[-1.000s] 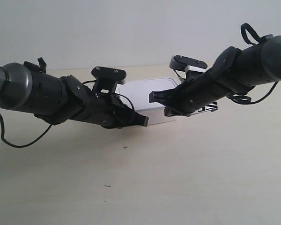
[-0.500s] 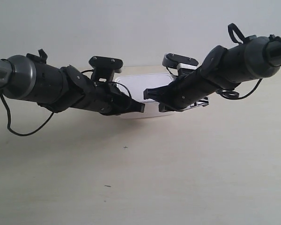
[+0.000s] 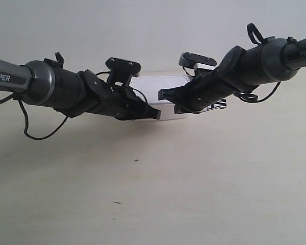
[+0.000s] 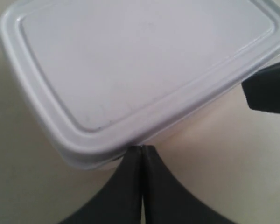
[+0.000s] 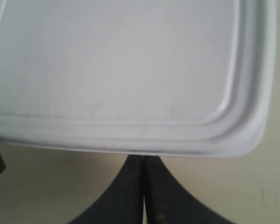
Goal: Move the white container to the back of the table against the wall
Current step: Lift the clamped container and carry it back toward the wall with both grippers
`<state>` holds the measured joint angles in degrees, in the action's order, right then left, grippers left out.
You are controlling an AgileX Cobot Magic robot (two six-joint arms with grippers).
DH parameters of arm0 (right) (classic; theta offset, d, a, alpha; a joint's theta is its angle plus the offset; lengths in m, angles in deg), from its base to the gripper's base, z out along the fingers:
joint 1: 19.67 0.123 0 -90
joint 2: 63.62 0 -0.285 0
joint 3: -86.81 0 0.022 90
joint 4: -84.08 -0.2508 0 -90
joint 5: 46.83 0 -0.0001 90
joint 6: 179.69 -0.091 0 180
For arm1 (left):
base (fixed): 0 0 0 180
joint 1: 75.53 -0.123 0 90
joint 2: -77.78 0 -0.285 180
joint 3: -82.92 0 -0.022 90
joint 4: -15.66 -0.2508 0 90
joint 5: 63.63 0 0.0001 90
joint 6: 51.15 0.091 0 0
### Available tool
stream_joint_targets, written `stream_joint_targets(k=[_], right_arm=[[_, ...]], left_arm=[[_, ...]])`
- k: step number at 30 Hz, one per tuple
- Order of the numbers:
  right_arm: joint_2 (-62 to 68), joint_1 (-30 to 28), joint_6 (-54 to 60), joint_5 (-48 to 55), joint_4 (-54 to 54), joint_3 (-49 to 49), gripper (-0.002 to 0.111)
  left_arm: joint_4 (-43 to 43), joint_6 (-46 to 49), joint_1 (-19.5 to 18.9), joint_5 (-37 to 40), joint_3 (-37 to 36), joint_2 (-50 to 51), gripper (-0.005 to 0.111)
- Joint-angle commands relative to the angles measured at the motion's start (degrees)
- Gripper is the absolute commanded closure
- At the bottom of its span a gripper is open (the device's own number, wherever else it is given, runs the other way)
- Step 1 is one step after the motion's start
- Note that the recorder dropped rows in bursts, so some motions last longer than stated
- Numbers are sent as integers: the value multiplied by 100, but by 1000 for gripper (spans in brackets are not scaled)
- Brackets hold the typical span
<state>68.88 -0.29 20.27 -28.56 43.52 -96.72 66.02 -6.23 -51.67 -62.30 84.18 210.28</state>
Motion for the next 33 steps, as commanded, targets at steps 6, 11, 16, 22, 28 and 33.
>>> stream_joint_targets(k=[6, 11, 16, 22, 28, 33], right_arm=[[141, -271, 103, -6, 60, -253, 108], [248, -271, 199, -46, 60, -423, 108], [526, -279, 185, 130, 60, -840, 108], [632, -283, 138, 104, 84, -1130, 108], [647, -283, 35, 116, 440, -1302, 108], [801, -283, -17, 139, 512, -1494, 108]], left_arm=[[-59, 10, -268, 281, 611, 329, 107], [-90, 34, -268, 237, 924, 456, 107], [-101, 183, -268, 234, 966, 478, 107], [-130, 287, -278, 117, 1008, 558, 107], [-165, 287, -278, 151, 1244, 749, 107], [-170, 287, -278, 139, 1464, 885, 107]])
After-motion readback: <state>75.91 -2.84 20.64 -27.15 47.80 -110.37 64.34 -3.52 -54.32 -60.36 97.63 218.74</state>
